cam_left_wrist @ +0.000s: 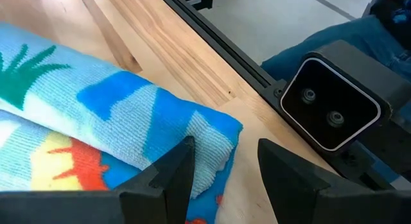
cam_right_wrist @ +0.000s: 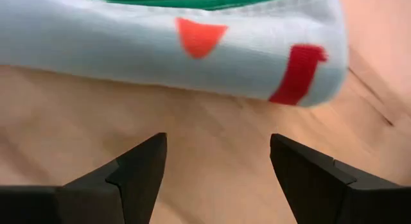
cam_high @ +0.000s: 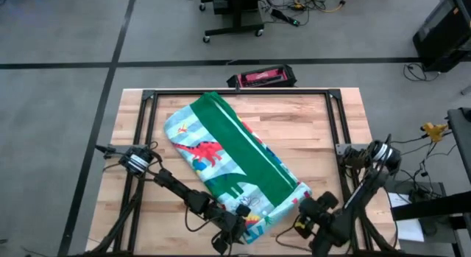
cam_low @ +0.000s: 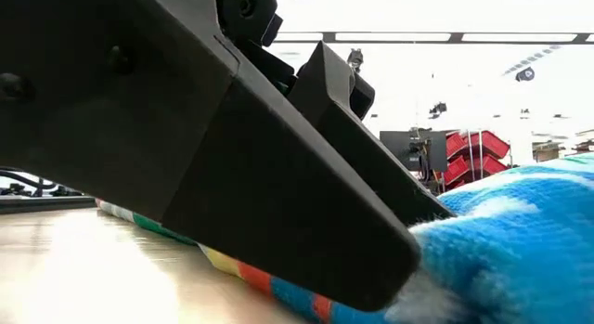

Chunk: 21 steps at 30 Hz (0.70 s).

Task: Roll towel
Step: Roll the green multi-color dinosaur print towel

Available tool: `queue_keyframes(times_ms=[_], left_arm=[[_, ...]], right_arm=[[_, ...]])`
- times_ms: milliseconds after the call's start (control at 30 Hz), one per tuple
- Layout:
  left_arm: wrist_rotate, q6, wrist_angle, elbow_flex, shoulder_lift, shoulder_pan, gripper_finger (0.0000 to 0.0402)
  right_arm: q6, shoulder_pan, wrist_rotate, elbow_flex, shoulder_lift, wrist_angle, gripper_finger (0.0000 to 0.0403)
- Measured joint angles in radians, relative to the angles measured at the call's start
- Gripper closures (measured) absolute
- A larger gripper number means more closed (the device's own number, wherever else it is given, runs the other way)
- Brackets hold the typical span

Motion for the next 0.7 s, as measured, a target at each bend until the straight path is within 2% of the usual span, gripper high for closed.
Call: queue_keyframes(times_ms=[133, 267, 433, 700], left_arm=[[0.0, -0.009, -0.002, 0.0, 0.0, 0.0, 0.0244], [0.0, -0.015, -0.004, 0.0, 0.0, 0.0, 0.0244], [0.0, -0.016, -0.005, 0.0, 0.0, 0.0, 0.0244], [0.0, -0.017, -0.005, 0.0, 0.0, 0.0, 0.0244]], right_arm=[[-0.025, -0.033, 0.0, -0.089, -0.062, 0.063, 0.0153], [-0.039, -0.053, 0.046, -0.116, -0.107, 0.07, 0.015], [-0.09, -0.086, 0.045, -0.154, -0.129, 0.117, 0.0138], [-0.188, -0.124, 0.044, -0.126, -0.142, 0.105, 0.0117]])
